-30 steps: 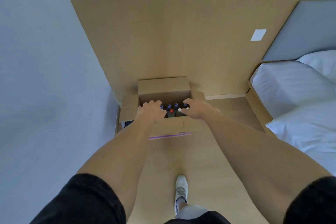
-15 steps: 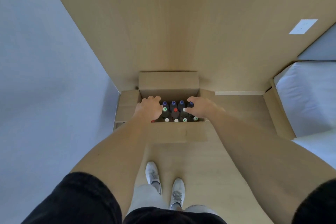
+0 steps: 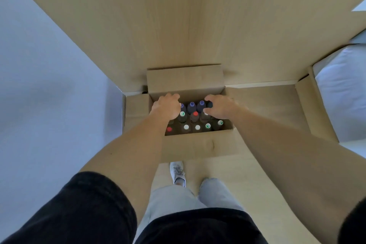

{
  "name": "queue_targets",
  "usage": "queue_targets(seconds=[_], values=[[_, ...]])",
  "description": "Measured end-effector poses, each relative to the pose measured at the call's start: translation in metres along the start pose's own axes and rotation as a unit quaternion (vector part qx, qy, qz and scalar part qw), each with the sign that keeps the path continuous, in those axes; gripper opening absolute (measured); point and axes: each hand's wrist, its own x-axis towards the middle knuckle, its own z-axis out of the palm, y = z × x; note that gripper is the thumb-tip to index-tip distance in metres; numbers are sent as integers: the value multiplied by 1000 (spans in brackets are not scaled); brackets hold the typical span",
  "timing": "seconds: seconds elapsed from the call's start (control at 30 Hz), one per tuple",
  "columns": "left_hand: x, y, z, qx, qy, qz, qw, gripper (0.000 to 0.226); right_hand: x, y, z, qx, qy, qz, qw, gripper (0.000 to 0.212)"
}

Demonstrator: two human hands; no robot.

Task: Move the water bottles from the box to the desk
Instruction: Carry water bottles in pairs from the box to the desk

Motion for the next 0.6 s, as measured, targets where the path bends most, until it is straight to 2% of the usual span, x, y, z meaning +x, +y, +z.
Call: queue_targets(seconds=[0.17, 0.6], values=[[31, -10, 20, -16, -31, 2, 999, 41, 36, 6, 21, -21, -26, 3, 999, 44], [147, -25, 155, -43, -57, -25, 997, 46, 170, 81, 137, -6, -83, 34, 996, 57]])
